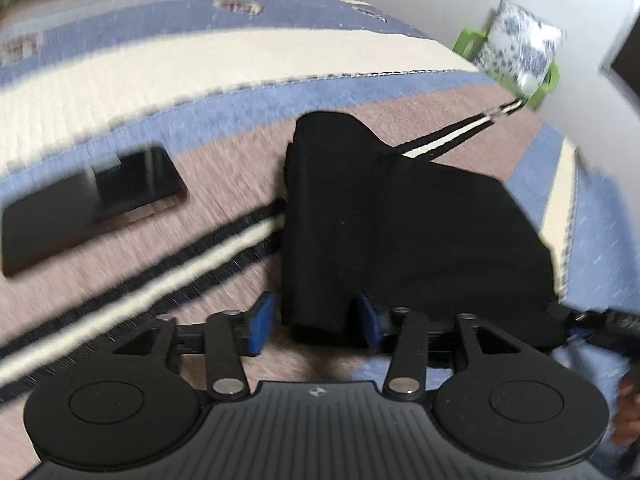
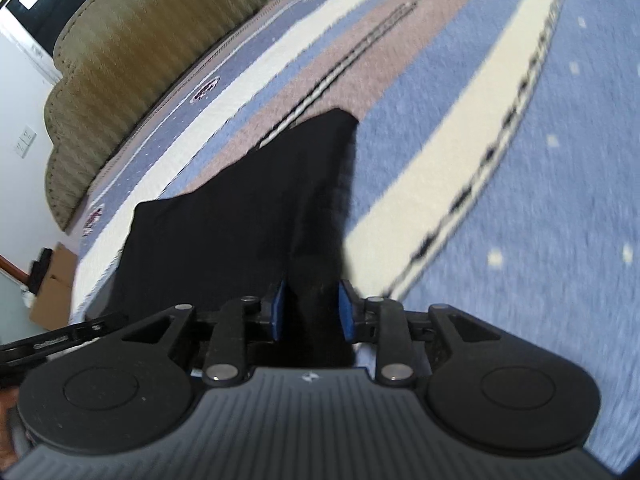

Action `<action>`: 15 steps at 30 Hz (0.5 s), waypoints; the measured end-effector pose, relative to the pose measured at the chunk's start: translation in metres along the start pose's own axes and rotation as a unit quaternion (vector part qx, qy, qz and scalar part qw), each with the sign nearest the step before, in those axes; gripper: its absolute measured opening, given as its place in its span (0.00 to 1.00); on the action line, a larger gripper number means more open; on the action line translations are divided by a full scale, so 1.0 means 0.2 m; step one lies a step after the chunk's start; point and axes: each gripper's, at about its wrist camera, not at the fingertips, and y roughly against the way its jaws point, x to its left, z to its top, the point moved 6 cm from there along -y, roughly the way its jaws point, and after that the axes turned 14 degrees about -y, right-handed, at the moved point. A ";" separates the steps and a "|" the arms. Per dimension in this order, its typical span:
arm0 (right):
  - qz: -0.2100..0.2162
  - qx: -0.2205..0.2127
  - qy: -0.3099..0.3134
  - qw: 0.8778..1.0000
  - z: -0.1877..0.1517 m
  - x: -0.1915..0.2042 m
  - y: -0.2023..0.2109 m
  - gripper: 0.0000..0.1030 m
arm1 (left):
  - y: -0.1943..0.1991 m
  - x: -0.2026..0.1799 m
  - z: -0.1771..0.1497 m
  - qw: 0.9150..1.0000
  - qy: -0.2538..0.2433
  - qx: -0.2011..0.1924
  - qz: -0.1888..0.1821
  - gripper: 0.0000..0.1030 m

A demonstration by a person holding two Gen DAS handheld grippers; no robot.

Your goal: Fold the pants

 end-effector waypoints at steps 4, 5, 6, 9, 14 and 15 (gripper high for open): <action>0.036 0.009 -0.076 0.996 0.01 -0.08 -0.01 0.28 | 0.00 -0.04 -0.06 0.994 0.068 0.021 -0.078 0.58; 0.044 0.009 -0.097 0.994 0.00 -0.10 -0.01 0.28 | 0.01 -0.07 -0.06 0.995 0.057 0.013 -0.086 0.58; 0.056 0.011 -0.108 0.993 -0.01 -0.11 0.00 0.28 | 0.00 -0.09 -0.07 0.996 0.050 0.013 -0.078 0.58; 0.070 0.012 -0.136 0.988 -0.02 -0.15 0.00 0.28 | -0.08 -0.08 -0.10 0.994 0.092 0.033 -0.053 0.62; 0.110 0.001 -0.195 0.975 -0.04 -0.18 0.00 0.52 | -0.08 -0.02 -0.14 0.974 0.213 -0.022 -0.067 0.74; 0.109 0.000 -0.189 0.976 -0.05 -0.17 0.00 0.59 | -0.08 0.00 -0.15 0.967 0.243 -0.033 -0.067 0.74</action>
